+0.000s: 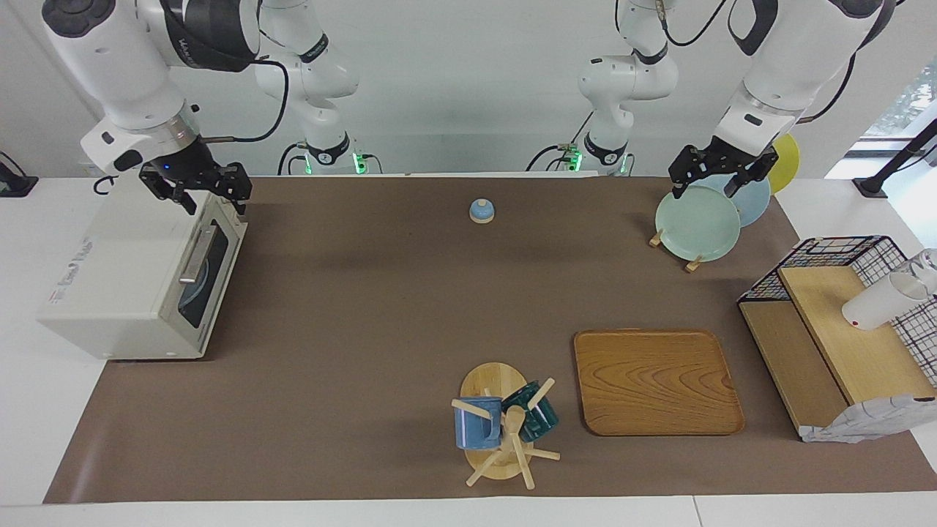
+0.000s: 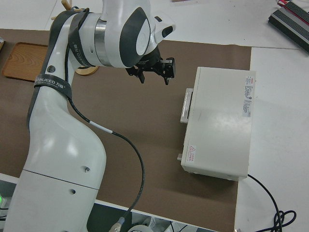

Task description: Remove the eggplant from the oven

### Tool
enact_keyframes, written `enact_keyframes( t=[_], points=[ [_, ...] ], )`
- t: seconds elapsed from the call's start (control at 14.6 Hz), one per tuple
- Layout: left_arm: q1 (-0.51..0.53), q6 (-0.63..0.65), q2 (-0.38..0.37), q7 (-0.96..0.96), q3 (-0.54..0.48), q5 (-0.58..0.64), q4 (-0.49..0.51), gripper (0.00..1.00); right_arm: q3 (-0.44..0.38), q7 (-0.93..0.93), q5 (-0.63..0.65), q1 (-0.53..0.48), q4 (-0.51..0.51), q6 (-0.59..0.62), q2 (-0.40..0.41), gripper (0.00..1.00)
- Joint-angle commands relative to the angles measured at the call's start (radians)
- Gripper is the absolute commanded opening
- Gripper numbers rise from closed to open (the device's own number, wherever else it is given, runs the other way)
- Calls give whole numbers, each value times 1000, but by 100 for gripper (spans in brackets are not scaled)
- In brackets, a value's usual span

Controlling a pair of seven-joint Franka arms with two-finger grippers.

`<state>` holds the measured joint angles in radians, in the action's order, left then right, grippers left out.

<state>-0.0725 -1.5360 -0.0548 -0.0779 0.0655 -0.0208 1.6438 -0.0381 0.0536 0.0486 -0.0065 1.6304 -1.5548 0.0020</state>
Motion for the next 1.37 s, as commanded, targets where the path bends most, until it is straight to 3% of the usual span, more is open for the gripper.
enact_keyframes(
  t=[0.0,0.21,0.55,1.3],
  points=[
    [-4,-6,-10,3,-4,22,10,100,3,84,-27,-15,32,-27,-10,0],
    [-4,-6,-10,3,-4,22,10,100,-2,114,-21,-38,146,-140,-49,0],
    [-4,-6,-10,3,-4,22,10,100,-2,53,69,-66,276,-261,-40,0],
    [-4,-6,-10,4,-4,22,10,100,0,169,94,-127,348,-312,-43,0]
  ],
)
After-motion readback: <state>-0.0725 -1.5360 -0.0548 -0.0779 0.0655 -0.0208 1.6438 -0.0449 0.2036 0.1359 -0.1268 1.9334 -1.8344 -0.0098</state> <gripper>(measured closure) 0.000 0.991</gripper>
